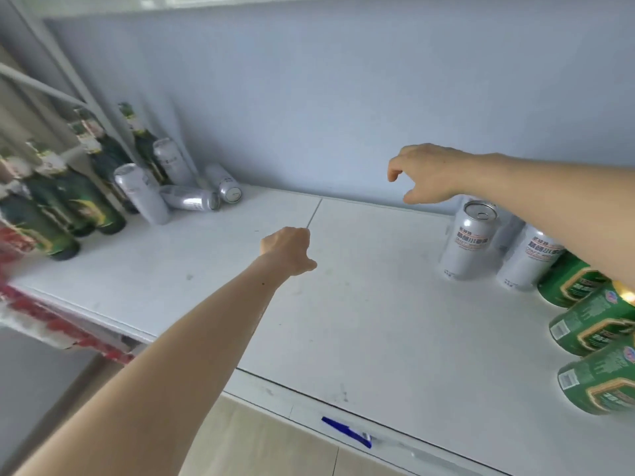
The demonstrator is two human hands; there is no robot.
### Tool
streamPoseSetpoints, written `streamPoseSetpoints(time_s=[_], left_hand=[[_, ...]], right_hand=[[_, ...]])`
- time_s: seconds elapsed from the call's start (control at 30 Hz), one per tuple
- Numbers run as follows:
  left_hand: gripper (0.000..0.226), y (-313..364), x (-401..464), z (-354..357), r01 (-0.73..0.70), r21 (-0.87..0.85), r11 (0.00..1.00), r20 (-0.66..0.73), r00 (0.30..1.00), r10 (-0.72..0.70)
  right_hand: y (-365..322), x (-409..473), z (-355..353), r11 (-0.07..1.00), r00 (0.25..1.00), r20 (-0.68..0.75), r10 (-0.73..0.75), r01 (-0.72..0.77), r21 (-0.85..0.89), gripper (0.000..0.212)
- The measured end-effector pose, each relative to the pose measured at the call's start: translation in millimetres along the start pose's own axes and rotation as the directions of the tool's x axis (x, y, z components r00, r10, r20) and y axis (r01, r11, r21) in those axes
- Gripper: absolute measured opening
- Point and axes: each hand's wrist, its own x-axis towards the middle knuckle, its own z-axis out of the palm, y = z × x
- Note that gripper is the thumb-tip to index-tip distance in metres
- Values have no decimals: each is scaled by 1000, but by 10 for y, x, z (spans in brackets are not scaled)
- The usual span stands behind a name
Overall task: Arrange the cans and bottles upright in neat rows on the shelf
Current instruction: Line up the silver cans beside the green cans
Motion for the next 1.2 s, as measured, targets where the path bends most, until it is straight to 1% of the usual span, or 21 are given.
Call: streamPoseSetpoints(time_s=[0.23, 0.43, 0.63, 0.83, 0.97, 1.1, 1.2], left_hand=[[33, -1484, -401, -174, 147, 8, 989, -12, 989, -147], [35, -2755, -652, -233, 190, 28, 981, 10, 982, -191], [41, -3752, -678, -333, 247, 32, 968, 4, 969, -247], [47, -4361, -388, -341, 270, 24, 962, -12, 963, -270], [47, -4573, -54, -283, 274, 1, 962, -11, 962, -274], [56, -4747, 322, -248, 281, -28, 959, -12, 960, -281], [59, -4844, 582, -201, 278, -95, 956, -16, 960, -280]], right_hand=[[-1206, 496, -146, 994, 994, -31, -109, 109, -6, 41], [-2354, 921, -151, 987, 987, -38, -157, 156, -22, 42], [-3143, 1351, -199, 986, 986, -33, -166, 165, -37, 43], [-3542, 1856, -222, 984, 986, -10, -169, 168, -53, 41], [-3652, 2255, -159, 986, 988, 21, -156, 157, -48, 39], [-3751, 2707, -90, 986, 986, 23, -163, 164, -27, 35], [-3820, 3030, 12, 988, 987, 56, -150, 151, -24, 43]])
